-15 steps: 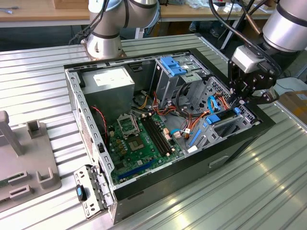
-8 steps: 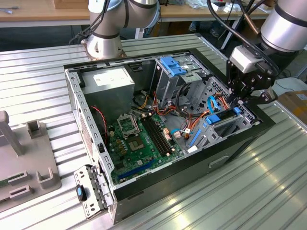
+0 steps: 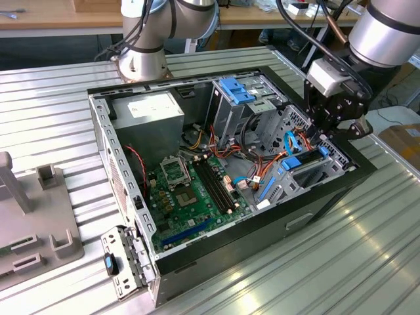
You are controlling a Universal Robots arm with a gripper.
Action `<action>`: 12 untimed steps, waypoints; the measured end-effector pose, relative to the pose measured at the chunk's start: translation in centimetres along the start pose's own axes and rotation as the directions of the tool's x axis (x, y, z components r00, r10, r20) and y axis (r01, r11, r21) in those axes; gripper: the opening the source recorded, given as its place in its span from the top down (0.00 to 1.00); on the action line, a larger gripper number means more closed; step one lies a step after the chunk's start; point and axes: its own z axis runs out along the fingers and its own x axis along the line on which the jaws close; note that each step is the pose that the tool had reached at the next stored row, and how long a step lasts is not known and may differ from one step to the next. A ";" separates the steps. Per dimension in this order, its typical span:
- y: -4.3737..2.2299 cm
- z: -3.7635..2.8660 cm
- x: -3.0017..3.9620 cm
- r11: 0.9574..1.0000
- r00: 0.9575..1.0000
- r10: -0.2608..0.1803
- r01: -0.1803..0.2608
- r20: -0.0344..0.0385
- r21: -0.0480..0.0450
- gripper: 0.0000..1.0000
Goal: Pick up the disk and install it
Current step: 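Insert the first disk wire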
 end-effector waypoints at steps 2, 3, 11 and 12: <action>0.05 0.01 -0.65 1.000 1.000 0.000 0.000 0.000 0.000 0.76; 0.06 0.02 -0.65 1.000 1.000 0.000 0.000 -0.001 0.000 0.76; -1.70 0.23 -0.74 0.999 1.000 0.008 -0.009 -0.010 -0.051 0.76; -1.71 0.24 -0.74 0.999 1.000 0.008 -0.009 -0.010 -0.051 0.76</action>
